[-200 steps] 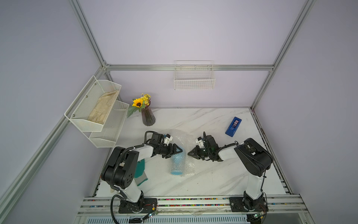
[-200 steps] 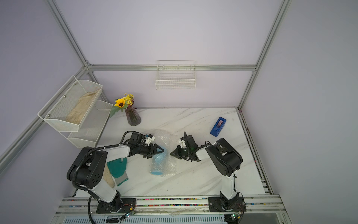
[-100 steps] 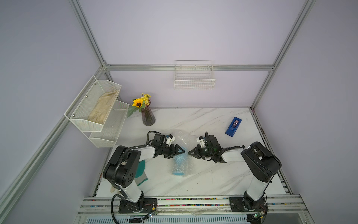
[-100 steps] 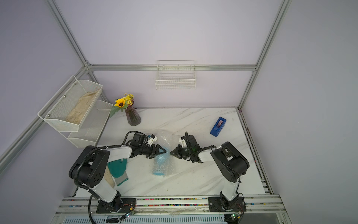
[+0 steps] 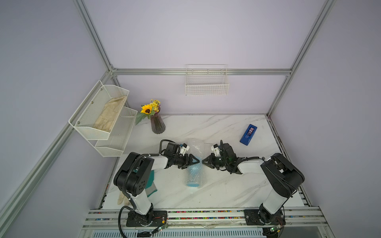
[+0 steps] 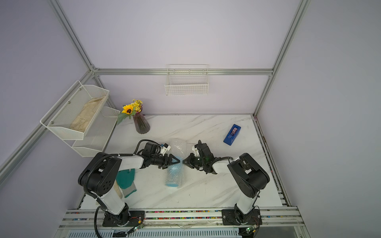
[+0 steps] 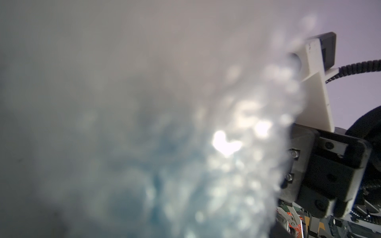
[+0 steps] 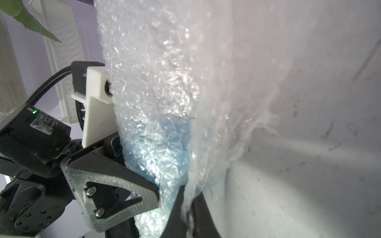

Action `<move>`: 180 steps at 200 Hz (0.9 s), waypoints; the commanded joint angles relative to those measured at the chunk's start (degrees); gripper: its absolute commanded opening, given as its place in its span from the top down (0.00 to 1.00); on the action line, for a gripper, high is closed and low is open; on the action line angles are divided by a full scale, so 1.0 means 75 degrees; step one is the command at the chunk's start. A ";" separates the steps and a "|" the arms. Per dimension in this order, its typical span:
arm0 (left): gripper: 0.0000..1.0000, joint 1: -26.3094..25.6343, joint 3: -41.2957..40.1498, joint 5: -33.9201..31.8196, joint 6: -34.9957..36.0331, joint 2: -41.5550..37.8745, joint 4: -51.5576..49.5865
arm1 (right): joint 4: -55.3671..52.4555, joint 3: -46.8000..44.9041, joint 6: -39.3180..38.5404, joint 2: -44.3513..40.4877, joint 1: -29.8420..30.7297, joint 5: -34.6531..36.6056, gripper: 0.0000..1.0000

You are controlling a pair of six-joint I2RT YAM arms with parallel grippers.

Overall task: Wrap wine glasses in bubble wrap
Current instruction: Wrap the wine glass in bubble wrap.

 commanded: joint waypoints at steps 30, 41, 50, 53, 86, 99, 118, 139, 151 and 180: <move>0.03 -0.0073 0.0387 -0.0971 0.0476 -0.0140 -0.1609 | -0.0035 0.0150 0.0021 -0.0587 0.0145 0.0104 0.89; 0.00 -0.0058 0.0504 -0.1184 0.0671 -0.0284 -0.2005 | -0.0144 0.0201 -0.0014 -0.0615 0.0157 0.0172 0.89; 0.00 -0.0067 0.0634 -0.1392 0.0791 -0.0355 -0.2406 | -0.0286 0.0274 -0.0063 -0.0623 0.0163 0.0206 0.89; 0.00 -0.0064 0.0677 -0.1443 0.0825 -0.0375 -0.2513 | -0.0312 0.0295 -0.0076 -0.0614 0.0165 0.0202 0.89; 0.00 -0.0056 0.0831 -0.1874 0.0961 -0.0520 -0.3167 | -0.0637 0.0523 -0.0169 -0.0533 0.0247 0.0283 0.89; 0.00 -0.0012 0.0837 -0.1856 0.0914 -0.0577 -0.3243 | -0.0734 0.0549 -0.0182 -0.0550 0.0273 0.0361 0.89; 0.00 0.0001 0.0914 -0.1962 0.0929 -0.0698 -0.3480 | -0.0933 0.0607 -0.0236 -0.0600 0.0297 0.0470 0.89; 0.00 0.0002 0.1043 -0.2246 0.1041 -0.0931 -0.3877 | -0.1037 0.0652 -0.0270 -0.0650 0.0327 0.0571 0.89; 0.00 0.0002 0.1083 -0.2271 0.1074 -0.1108 -0.3989 | -0.1134 0.0711 -0.0310 -0.0650 0.0353 0.0628 0.89; 0.00 0.0002 0.1117 -0.2018 0.1154 -0.1473 -0.4142 | -0.1184 0.0815 -0.0318 -0.0564 0.0425 0.0682 0.89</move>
